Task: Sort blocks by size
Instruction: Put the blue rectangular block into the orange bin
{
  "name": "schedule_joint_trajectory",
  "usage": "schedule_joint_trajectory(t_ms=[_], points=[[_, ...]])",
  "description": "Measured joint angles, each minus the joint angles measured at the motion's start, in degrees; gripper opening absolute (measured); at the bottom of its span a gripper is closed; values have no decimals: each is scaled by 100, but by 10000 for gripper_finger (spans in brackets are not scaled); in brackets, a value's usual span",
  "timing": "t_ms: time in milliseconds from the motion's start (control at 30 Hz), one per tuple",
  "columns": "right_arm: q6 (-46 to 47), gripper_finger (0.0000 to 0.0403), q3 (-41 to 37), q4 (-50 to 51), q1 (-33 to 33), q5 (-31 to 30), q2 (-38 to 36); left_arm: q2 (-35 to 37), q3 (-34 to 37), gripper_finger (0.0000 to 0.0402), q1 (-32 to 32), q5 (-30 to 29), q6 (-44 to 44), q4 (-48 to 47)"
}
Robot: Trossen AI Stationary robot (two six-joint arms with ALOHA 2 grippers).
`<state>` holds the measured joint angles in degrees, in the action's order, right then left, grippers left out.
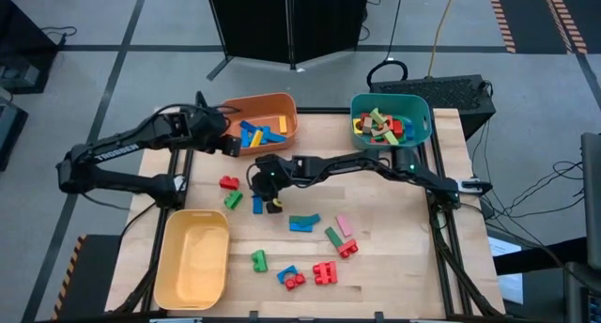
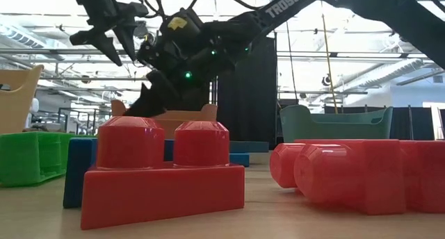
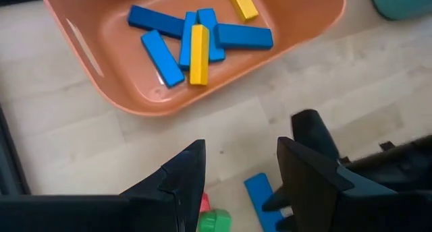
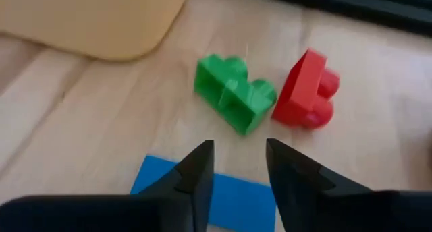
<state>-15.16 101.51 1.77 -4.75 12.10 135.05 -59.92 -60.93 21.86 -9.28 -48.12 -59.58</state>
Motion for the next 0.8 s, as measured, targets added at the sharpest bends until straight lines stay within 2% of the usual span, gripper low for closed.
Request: schedule_joint_trajectory(t_ms=[400,500,800], points=[[-191,7,0,585,-47,-3,173,-2,0,180,-347,-186,-421,47],[-116,6,17,633,-42,3,238,-4,0,180,-419,-229,-556,51],[120,1,26,1613,-20,-129,85,-4,0,180,-730,-413,-712,49]])
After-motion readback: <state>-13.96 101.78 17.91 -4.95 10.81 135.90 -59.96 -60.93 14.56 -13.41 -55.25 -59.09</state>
